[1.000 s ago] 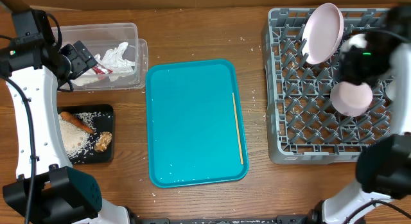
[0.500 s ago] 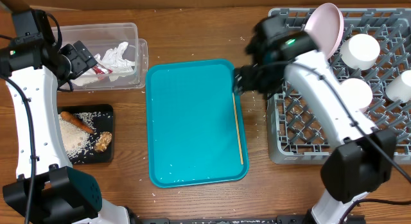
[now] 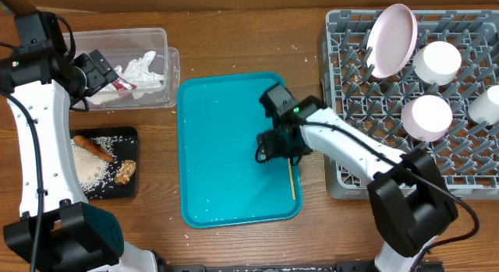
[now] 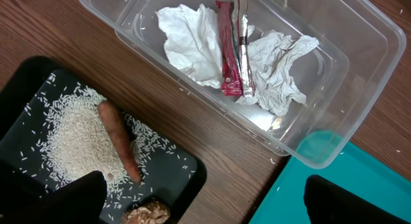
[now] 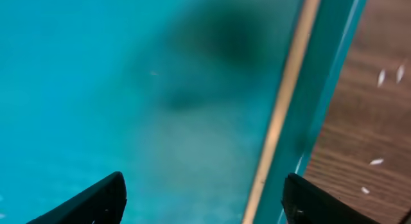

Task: Sort waste into correct bins and load items into the dishwasher
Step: 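Reach the right gripper to the wooden chopstick and grasp it, then lift the chopstick and carry it right over the dish rack, then lay the chopstick in the rack and release it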

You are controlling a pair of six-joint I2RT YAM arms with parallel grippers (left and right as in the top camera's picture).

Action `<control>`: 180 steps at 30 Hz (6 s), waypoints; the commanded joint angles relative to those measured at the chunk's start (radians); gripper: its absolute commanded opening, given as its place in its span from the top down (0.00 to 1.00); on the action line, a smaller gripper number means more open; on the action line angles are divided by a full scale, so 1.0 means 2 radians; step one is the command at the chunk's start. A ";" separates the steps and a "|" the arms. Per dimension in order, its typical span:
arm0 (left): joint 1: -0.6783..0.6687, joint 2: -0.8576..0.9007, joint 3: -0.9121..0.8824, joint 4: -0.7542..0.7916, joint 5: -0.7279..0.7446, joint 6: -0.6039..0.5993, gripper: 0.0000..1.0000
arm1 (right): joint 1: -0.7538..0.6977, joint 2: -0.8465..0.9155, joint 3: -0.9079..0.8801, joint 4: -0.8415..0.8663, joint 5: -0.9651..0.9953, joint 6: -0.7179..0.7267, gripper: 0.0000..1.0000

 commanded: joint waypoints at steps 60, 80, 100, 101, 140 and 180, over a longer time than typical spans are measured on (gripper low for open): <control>0.002 0.003 -0.002 0.001 0.001 -0.008 0.00 | 0.021 0.060 -0.045 0.054 0.038 0.014 0.26; 0.002 0.003 -0.002 0.001 0.001 -0.008 0.00 | 0.032 0.076 -0.045 0.052 0.083 0.020 0.93; 0.002 0.003 -0.002 0.001 0.001 -0.008 0.00 | -0.041 -0.013 0.161 -0.111 0.072 0.007 0.96; 0.002 0.003 -0.002 0.001 0.001 -0.008 0.00 | -0.064 -0.027 0.176 -0.123 0.079 -0.002 0.96; 0.002 0.003 -0.002 0.001 0.001 -0.008 0.00 | -0.245 -0.002 0.175 -0.089 0.046 -0.109 0.18; 0.002 0.003 -0.002 0.001 0.001 -0.008 0.00 | -0.244 -0.391 0.125 -0.367 0.020 0.107 0.00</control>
